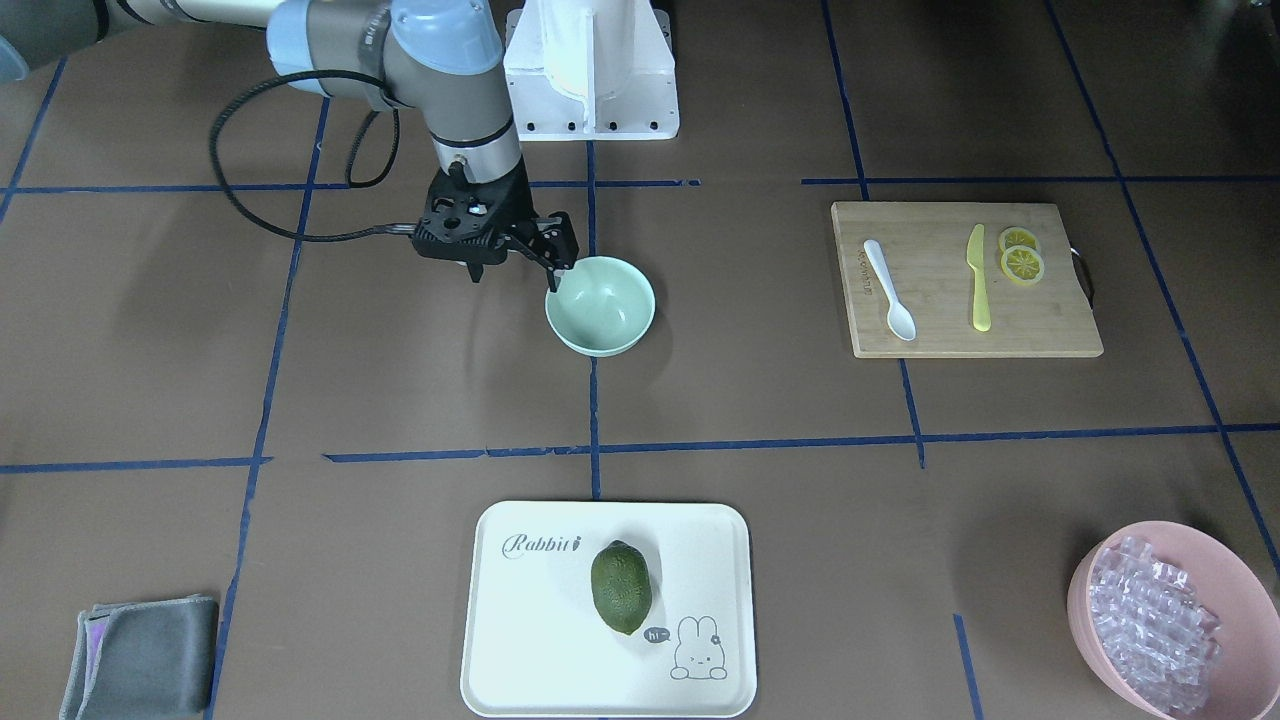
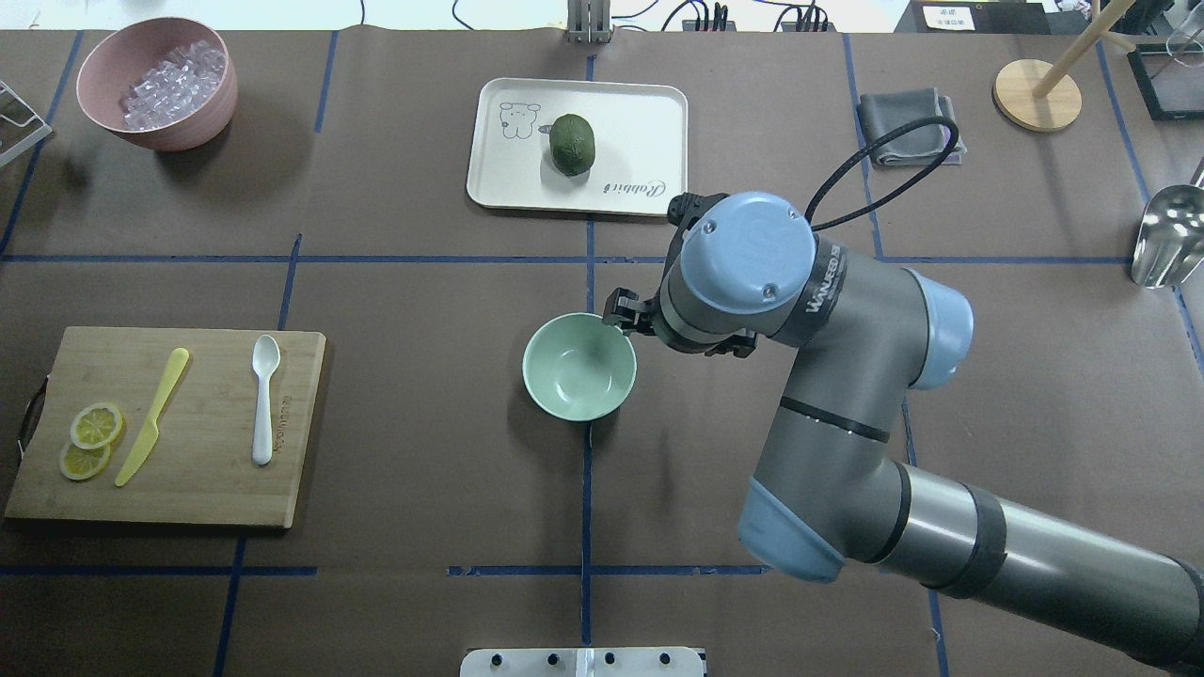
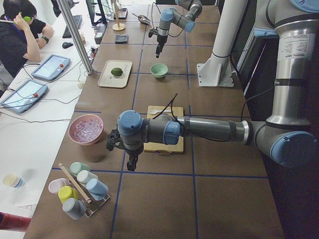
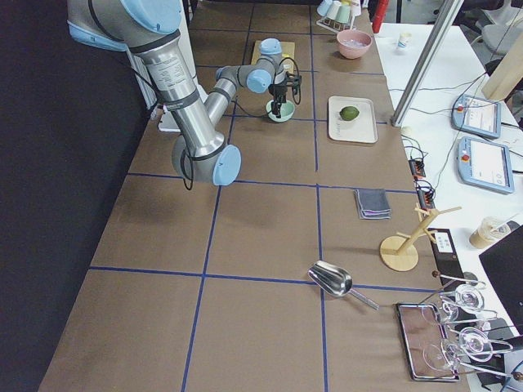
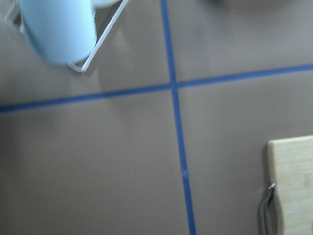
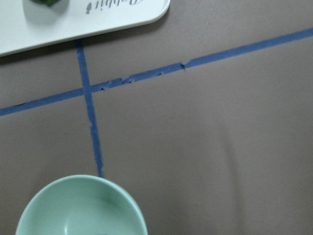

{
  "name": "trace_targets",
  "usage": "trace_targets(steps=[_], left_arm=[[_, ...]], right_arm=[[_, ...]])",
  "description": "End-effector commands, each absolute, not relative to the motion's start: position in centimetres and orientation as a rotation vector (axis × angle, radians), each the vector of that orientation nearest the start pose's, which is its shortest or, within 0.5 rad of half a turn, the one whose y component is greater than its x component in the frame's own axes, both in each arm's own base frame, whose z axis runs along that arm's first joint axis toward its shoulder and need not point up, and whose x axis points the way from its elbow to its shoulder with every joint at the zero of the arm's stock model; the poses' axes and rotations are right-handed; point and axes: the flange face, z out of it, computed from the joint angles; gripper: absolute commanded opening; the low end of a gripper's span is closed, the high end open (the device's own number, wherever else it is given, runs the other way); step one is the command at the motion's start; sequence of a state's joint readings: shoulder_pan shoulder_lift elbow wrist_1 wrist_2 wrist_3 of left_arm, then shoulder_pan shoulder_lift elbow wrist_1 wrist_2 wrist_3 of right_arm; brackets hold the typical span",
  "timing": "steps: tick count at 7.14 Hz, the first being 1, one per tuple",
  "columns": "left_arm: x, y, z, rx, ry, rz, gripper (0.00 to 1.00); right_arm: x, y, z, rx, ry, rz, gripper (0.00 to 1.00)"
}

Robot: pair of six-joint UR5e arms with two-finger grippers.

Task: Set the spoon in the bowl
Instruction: 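Raise the right gripper from the bowl while the left arm reaches toward the board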

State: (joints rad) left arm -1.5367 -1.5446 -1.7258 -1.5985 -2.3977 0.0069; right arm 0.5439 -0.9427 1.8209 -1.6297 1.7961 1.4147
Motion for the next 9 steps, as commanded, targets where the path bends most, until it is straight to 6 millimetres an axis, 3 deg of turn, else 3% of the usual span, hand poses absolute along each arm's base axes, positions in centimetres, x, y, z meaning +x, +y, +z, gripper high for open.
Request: trace_targets(steps=[1,2,3,4,7,9], left_arm=[[3.7,-47.3,49.9,0.103,0.871,0.037,1.0],[9.0,-46.0,44.6,0.074,0.914,-0.024,1.0],[13.1,-44.2,40.7,0.101,0.911,-0.085,1.0],[17.0,-42.8,38.9,0.066,0.916,-0.125,1.0],[27.8,-39.2,39.4,0.138,0.852,-0.222,1.0],[33.0,-37.8,43.1,0.173,0.844,-0.254,1.0]], right_arm=[[-41.1,-47.4,21.7,0.087,-0.824,0.161,1.0],[-36.4,-50.0,23.5,0.101,-0.825,0.109,1.0],[-32.0,-52.0,26.2,0.105,-0.822,0.048,1.0],[-27.9,-53.3,28.9,0.106,-0.823,0.002,1.0],[-14.7,-54.5,37.9,0.11,-0.852,-0.107,1.0],[-10.0,-53.9,41.5,0.131,-0.849,-0.148,1.0]])
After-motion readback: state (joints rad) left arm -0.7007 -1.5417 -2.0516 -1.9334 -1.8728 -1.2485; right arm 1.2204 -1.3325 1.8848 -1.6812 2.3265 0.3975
